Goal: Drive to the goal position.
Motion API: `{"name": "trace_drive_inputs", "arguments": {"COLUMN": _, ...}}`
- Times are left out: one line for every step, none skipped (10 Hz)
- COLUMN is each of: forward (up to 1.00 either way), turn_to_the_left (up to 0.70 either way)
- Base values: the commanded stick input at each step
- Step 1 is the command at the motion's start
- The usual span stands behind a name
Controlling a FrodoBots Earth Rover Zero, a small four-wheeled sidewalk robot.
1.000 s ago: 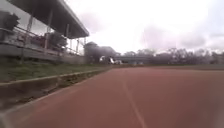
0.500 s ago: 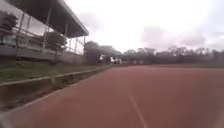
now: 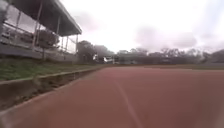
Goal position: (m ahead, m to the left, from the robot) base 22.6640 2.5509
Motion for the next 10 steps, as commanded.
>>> {"name": "trace_drive_inputs", "arguments": {"forward": 0.70, "turn_to_the_left": 0.01}}
{"name": "trace_drive_inputs", "arguments": {"forward": 0.70, "turn_to_the_left": 0.01}}
{"name": "trace_drive_inputs", "arguments": {"forward": 0.70, "turn_to_the_left": 0.01}}
{"name": "trace_drive_inputs", "arguments": {"forward": 0.70, "turn_to_the_left": 0.01}}
{"name": "trace_drive_inputs", "arguments": {"forward": 0.70, "turn_to_the_left": 0.01}}
{"name": "trace_drive_inputs", "arguments": {"forward": 0.70, "turn_to_the_left": 0.01}}
{"name": "trace_drive_inputs", "arguments": {"forward": 0.70, "turn_to_the_left": 0.01}}
{"name": "trace_drive_inputs", "arguments": {"forward": 0.70, "turn_to_the_left": 0.01}}
{"name": "trace_drive_inputs", "arguments": {"forward": 0.70, "turn_to_the_left": 0.01}}
{"name": "trace_drive_inputs", "arguments": {"forward": 0.70, "turn_to_the_left": 0.01}}
